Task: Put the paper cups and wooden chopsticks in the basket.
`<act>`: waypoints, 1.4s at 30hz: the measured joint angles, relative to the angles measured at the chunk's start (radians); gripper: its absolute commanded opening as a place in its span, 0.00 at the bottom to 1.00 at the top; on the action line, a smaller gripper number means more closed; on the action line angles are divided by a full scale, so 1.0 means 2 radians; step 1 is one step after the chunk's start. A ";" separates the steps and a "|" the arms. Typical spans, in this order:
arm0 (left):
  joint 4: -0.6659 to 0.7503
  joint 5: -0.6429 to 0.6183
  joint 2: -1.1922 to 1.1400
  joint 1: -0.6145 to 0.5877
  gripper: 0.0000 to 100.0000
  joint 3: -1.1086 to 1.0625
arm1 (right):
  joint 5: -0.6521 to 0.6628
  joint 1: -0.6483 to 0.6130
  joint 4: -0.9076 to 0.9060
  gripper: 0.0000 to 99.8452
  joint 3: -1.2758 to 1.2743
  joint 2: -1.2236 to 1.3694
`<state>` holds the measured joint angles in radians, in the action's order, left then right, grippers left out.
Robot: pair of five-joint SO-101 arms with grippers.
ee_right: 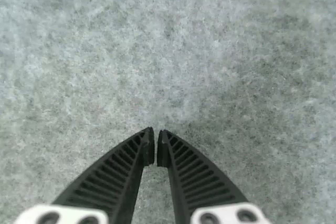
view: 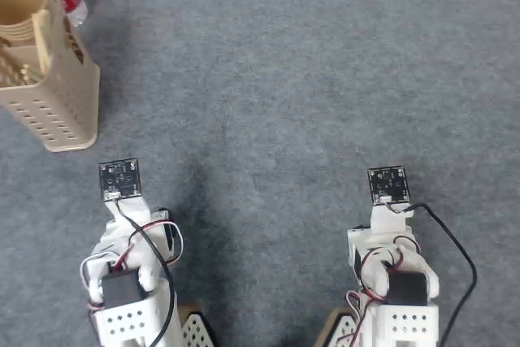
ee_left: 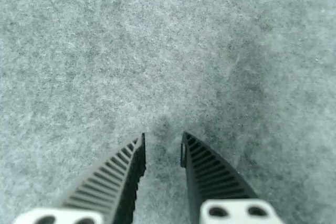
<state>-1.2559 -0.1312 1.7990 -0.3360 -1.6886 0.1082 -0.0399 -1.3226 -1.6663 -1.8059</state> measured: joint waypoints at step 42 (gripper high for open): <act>0.000 -0.001 0.000 0.000 0.01 0.000 | 0.000 0.000 0.000 0.04 0.000 0.000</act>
<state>-1.2559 -0.1327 1.7990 -0.3360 -1.6886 0.1082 -0.0399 -1.3226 -1.6663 -1.8059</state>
